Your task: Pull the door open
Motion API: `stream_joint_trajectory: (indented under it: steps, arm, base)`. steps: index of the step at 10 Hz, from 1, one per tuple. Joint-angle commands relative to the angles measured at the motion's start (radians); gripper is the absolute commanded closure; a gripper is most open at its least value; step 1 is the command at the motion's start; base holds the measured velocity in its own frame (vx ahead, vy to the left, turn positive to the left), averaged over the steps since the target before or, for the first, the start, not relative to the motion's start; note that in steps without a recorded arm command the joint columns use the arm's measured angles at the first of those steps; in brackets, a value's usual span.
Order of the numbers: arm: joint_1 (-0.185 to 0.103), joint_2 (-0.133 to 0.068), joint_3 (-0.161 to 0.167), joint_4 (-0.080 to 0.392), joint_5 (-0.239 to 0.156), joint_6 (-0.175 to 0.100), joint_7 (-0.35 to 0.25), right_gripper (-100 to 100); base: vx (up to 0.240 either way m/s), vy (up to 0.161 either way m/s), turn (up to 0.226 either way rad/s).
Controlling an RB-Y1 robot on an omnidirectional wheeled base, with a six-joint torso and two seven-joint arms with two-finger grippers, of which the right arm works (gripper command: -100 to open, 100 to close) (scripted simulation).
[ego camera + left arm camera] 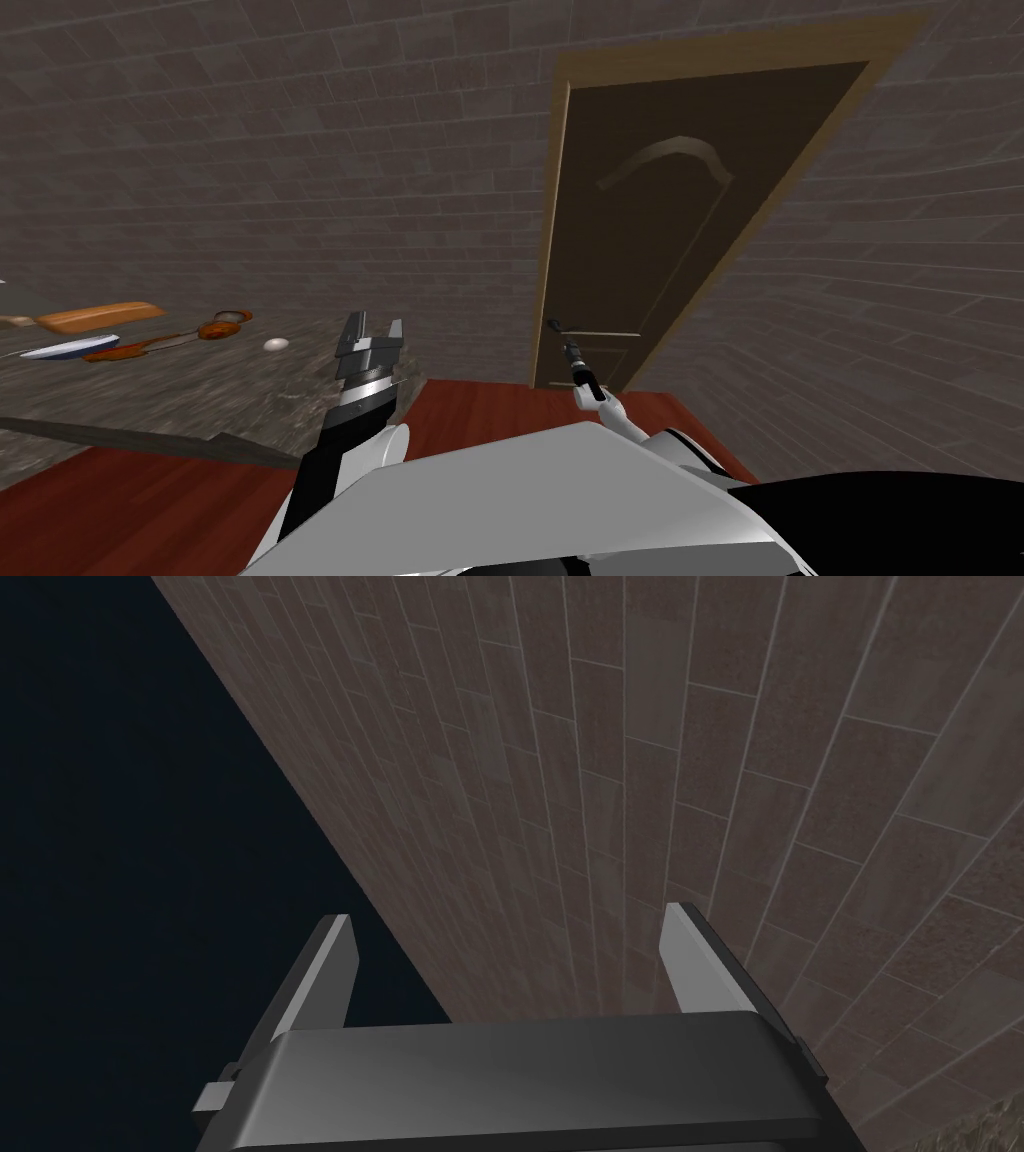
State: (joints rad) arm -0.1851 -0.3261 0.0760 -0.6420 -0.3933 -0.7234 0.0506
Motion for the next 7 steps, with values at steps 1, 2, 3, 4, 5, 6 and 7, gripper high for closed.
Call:
stream_joint_trajectory:
  steps: [1, 2, 3, 4, 5, 6, 7]
  arm:
    - [0.020, -0.013, -0.010, -0.038, -0.006, 0.019, -0.003, -100]
    - [0.037, -0.042, -0.019, -0.024, -0.014, 0.002, -0.030, -100]
    - [0.048, -0.061, -0.025, -0.016, -0.018, -0.009, -0.047, -100]
    - [0.048, -0.061, -0.025, -0.016, -0.018, -0.009, -0.047, -100]
    - [0.048, -0.061, -0.025, -0.016, -0.018, -0.009, -0.047, -100]
    - [0.066, -0.090, -0.034, -0.003, -0.026, -0.027, -0.074, -100]
    - [0.071, -0.098, -0.037, 0.001, -0.028, -0.032, -0.082, -100]
  base:
    - [0.137, 0.020, 0.070]
    - [0.140, 0.024, 0.193]
    - [0.192, 0.018, 0.248]
    - [0.151, -0.001, 0.045]
    - [0.061, 0.002, -0.034]
    - [0.134, -0.001, 0.155]
    - [0.188, -0.018, 0.153]
